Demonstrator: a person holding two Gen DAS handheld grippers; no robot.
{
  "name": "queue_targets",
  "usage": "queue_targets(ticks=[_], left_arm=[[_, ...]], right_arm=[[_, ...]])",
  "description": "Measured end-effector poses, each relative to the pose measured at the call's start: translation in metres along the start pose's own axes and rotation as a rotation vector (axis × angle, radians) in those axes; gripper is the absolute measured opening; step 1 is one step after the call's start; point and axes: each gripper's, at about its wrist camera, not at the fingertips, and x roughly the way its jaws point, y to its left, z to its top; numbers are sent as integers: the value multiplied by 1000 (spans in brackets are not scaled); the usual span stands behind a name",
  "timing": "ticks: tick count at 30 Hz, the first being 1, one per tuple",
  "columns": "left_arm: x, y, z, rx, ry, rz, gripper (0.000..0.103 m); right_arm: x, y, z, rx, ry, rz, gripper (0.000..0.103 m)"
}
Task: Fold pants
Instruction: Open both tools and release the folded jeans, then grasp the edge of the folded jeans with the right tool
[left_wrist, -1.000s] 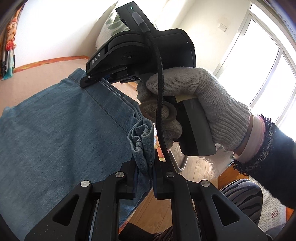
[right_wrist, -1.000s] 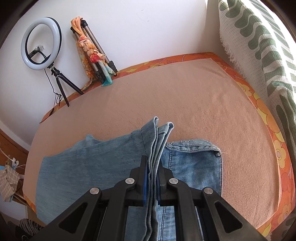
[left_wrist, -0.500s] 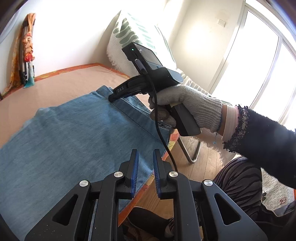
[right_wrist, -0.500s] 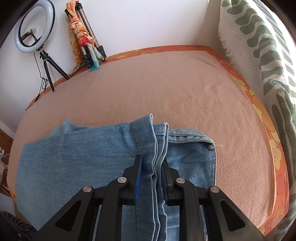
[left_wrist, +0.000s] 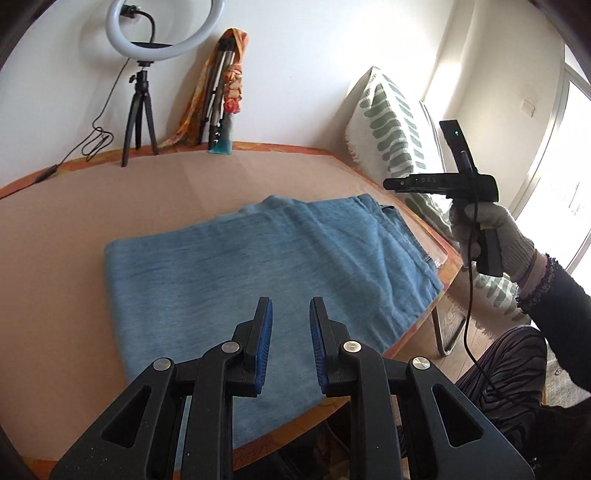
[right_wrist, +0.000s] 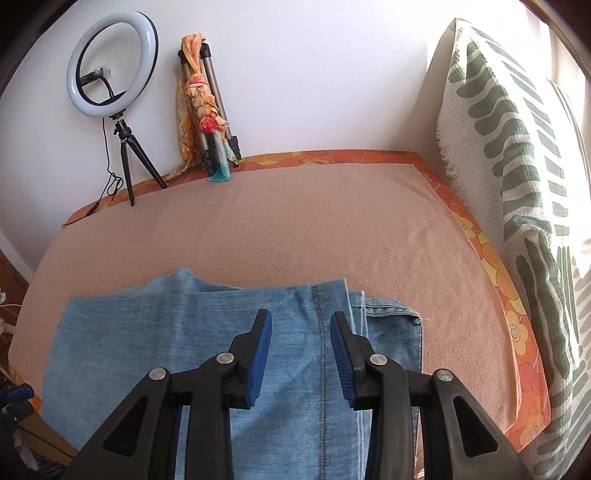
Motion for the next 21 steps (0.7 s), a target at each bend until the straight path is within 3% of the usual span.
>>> queue_targets(ticks=[10, 15, 21], left_arm=[[-10, 54, -43, -79, 70, 148, 19], [-1, 58, -56, -72, 125, 163, 19], [-6, 59, -64, -84, 106, 151, 19]], right_arm=[[16, 156, -14, -228, 66, 277, 34], [43, 229, -29, -319, 157, 372, 34], [81, 286, -39, -370, 279, 412, 38]])
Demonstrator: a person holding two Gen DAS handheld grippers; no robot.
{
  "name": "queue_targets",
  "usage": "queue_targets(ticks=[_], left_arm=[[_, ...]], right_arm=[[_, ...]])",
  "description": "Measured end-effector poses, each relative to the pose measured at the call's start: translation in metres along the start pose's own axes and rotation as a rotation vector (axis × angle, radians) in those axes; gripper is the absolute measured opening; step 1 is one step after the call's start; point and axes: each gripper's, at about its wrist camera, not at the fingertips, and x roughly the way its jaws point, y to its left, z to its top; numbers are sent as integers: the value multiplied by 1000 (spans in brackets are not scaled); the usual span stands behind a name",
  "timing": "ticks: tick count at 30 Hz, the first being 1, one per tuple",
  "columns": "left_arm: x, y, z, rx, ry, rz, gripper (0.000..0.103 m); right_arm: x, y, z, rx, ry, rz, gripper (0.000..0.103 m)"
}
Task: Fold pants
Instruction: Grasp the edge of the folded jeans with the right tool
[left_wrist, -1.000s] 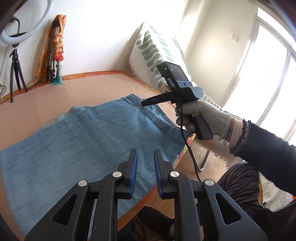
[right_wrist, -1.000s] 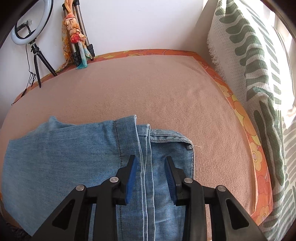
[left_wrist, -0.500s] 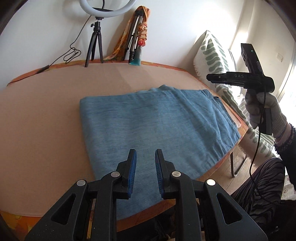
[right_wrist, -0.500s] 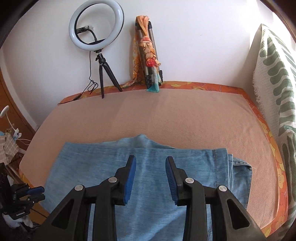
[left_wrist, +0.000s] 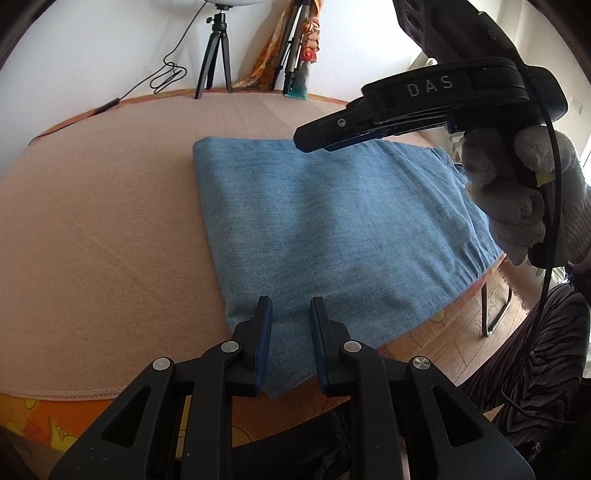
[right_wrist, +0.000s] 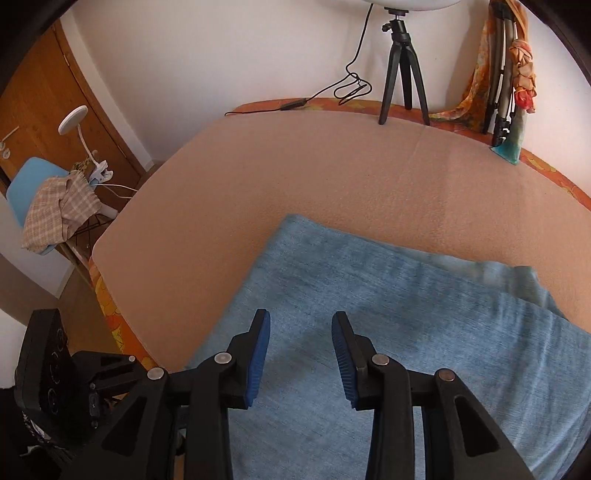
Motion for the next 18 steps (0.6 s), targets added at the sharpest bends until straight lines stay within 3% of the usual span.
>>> queue_targets(ticks=[5, 11, 18], left_arm=[[-9, 9, -5, -53, -7, -52, 20], [-20, 3, -15, -37, -13, -94, 30], [-27, -2, -24, -27, 4, -157, 31]], right_arm=[[32, 14, 20, 32, 85, 22, 57], [67, 36, 41, -19, 178, -111, 57], [94, 60, 51, -87, 288, -217, 57]])
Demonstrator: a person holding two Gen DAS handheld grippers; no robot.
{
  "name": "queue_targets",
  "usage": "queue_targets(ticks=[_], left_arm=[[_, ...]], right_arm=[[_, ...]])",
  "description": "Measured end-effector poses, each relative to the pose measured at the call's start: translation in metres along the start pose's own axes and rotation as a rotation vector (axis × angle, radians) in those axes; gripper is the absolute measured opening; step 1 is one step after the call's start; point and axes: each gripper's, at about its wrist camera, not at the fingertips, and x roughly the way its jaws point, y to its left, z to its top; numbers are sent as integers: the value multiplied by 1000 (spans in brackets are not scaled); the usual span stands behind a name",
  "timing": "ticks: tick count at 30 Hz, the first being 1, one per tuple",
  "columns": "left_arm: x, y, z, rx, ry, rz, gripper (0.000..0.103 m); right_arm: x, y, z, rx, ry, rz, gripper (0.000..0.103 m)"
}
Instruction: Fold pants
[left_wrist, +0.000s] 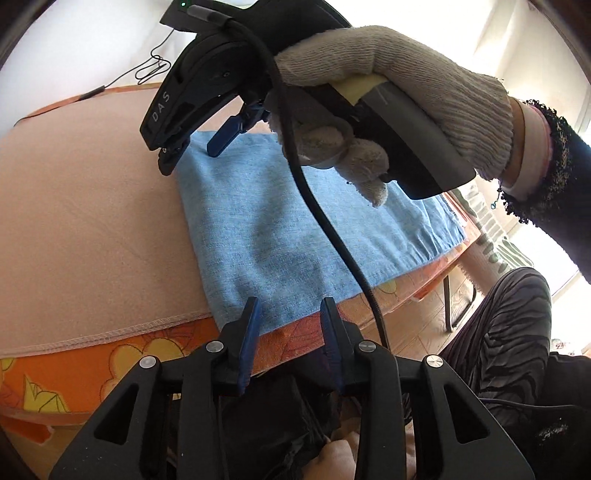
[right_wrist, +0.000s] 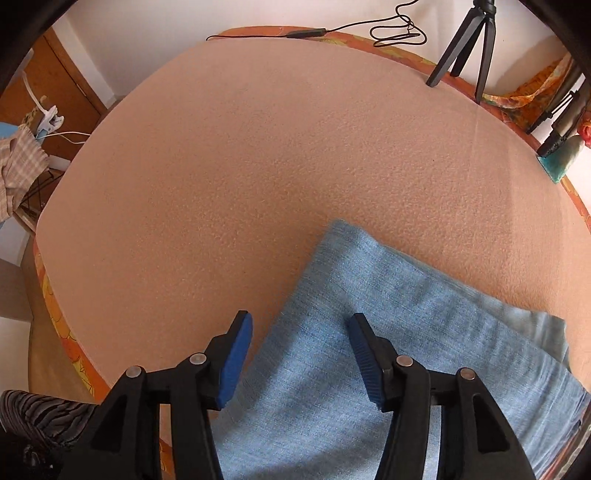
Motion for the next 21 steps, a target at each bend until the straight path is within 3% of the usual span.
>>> queue_targets(ticks=[5, 9, 14, 18, 21], left_arm=[[-13, 11, 6, -61, -41, -20, 31], [-16, 20, 11, -113, -55, -27, 31], [-7, 26, 17, -152, -40, -39, 31], [0, 31, 23, -182, -35, -33, 31], [3, 34, 29, -199, -39, -38, 38]], right_arm=[[8, 22, 4, -96, 62, -102, 58], [9, 26, 6, -120, 83, -133, 44], [6, 22, 3, -96, 54, -85, 22], [-4, 5, -2, -23, 0, 3, 6], [-15, -10, -7, 31, -40, 75, 3]])
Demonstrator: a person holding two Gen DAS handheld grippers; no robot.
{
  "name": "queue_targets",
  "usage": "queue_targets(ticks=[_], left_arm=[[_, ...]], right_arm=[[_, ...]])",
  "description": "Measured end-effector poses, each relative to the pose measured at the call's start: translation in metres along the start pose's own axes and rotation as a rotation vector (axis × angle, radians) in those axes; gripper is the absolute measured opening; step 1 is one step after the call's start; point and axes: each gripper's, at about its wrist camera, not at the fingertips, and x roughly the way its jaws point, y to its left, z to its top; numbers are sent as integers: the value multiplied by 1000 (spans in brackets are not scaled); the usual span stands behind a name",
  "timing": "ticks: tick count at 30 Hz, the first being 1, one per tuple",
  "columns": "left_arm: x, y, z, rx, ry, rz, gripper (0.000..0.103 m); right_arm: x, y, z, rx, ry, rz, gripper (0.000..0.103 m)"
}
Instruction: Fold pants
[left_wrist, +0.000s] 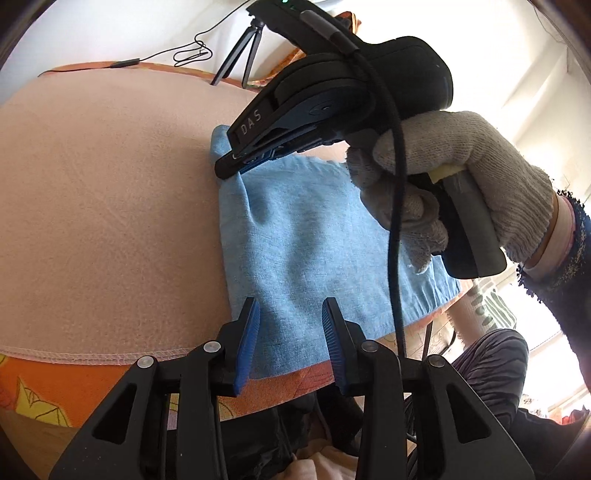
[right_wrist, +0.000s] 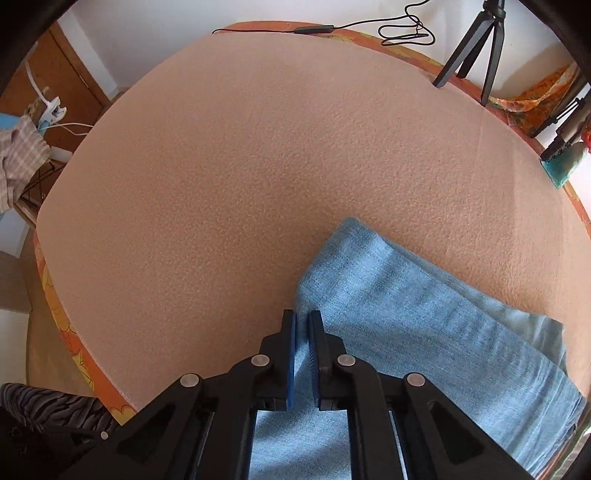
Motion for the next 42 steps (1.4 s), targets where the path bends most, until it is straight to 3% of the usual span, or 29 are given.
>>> queue_targets(ticks=[2, 10, 15, 20, 23, 26, 29, 31, 32, 36, 42], left_arm=[[1, 1, 3, -3, -2, -3, 42], [3, 1, 10, -18, -20, 5, 42], [-2, 1, 17, -20, -50, 50, 47], [6, 0, 14, -45, -30, 4, 49], [10, -8, 17, -18, -40, -18, 45], [7, -21, 16, 32, -71, -23, 23], [3, -32, 17, 84, -109, -13, 19], [3, -38, 18, 98, -114, -10, 17], [3, -39, 19, 101, -116, -10, 17], [2, -50, 23, 125, -132, -7, 16], [2, -73, 27, 183, -144, -8, 16]], right_arm=[[-7, -7, -4, 15, -22, 27, 2], [-43, -41, -16, 99, -115, 144, 1], [-63, -64, -20, 152, -168, 180, 1], [-68, -62, -18, 168, -179, 208, 1], [-66, -61, -17, 177, -179, 217, 1], [-63, -59, -17, 180, -177, 220, 2], [-65, -59, -16, 187, -187, 220, 11], [-66, -58, -14, 186, -181, 207, 26], [-67, -56, -14, 183, -177, 197, 39], [-63, -42, -15, 126, -105, 196, 43], [-51, -24, -23, 57, -25, 110, 47]])
